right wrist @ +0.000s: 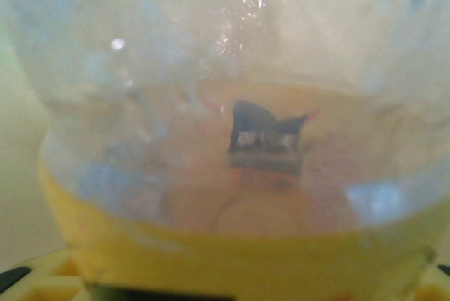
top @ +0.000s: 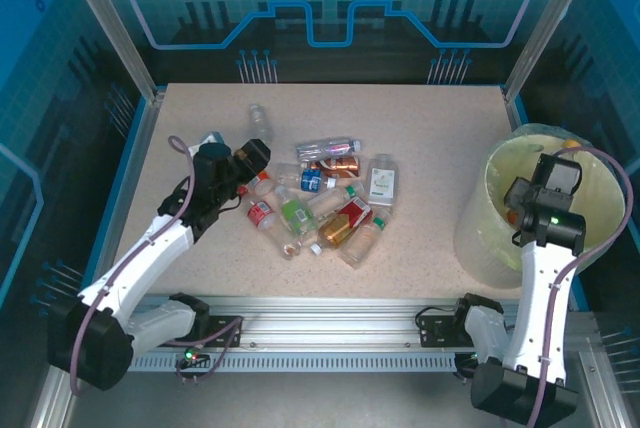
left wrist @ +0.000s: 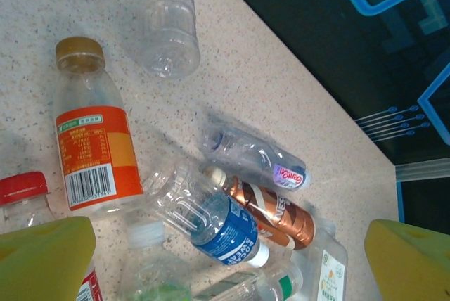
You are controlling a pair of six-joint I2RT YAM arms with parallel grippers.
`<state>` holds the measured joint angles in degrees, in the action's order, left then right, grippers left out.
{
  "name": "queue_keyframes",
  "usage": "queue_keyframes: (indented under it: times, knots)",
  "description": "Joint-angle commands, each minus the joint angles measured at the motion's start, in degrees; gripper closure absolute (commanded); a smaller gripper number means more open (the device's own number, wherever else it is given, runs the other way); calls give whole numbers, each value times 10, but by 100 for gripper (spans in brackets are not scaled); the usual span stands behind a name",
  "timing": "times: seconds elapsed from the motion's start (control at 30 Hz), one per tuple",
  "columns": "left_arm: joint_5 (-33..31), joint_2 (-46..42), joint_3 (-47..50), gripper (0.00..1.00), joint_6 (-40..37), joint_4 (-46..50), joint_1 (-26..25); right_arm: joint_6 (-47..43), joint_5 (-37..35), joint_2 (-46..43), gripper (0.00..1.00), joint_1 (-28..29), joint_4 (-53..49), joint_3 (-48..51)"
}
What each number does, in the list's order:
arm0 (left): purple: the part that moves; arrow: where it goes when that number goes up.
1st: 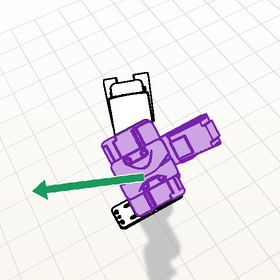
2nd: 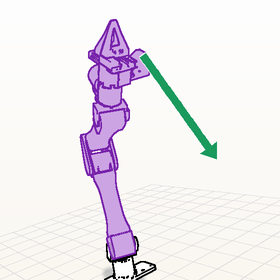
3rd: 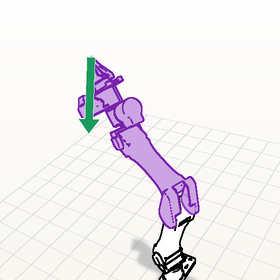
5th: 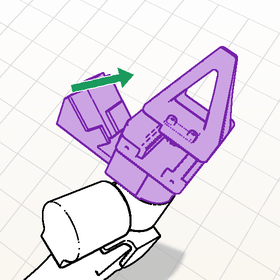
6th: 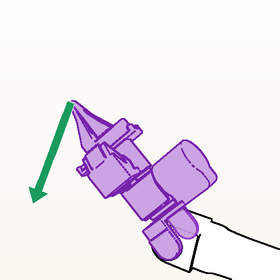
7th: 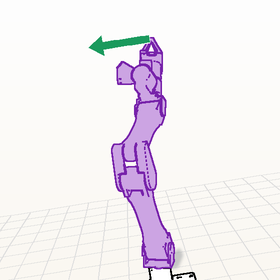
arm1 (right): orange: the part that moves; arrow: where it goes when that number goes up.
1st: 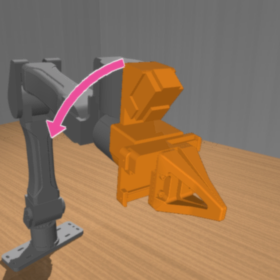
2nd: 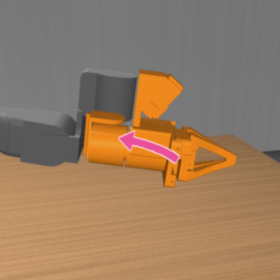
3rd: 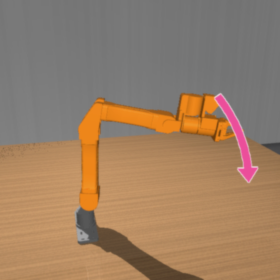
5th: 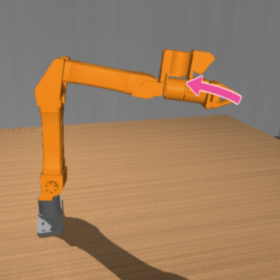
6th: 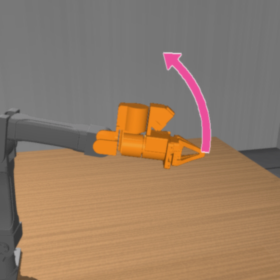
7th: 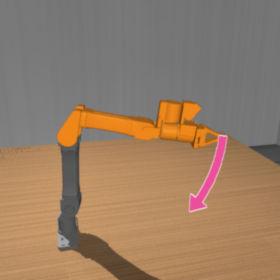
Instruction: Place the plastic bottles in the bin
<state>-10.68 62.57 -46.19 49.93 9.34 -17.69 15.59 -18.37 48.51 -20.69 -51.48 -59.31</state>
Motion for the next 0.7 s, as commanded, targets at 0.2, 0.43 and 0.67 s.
queue_keyframes:
  times: [0.2,0.43,0.67]
  knots:
    - [36,20,-12,1,38,6,33,-7,56,-26,29,-7,47,22]
    - [31,26,-21,1,40,21,39,-5,67,-49,17,-7,30,-10]
    - [22,31,-54,1,34,65,39,29,183,-77,7,5,34,-58]
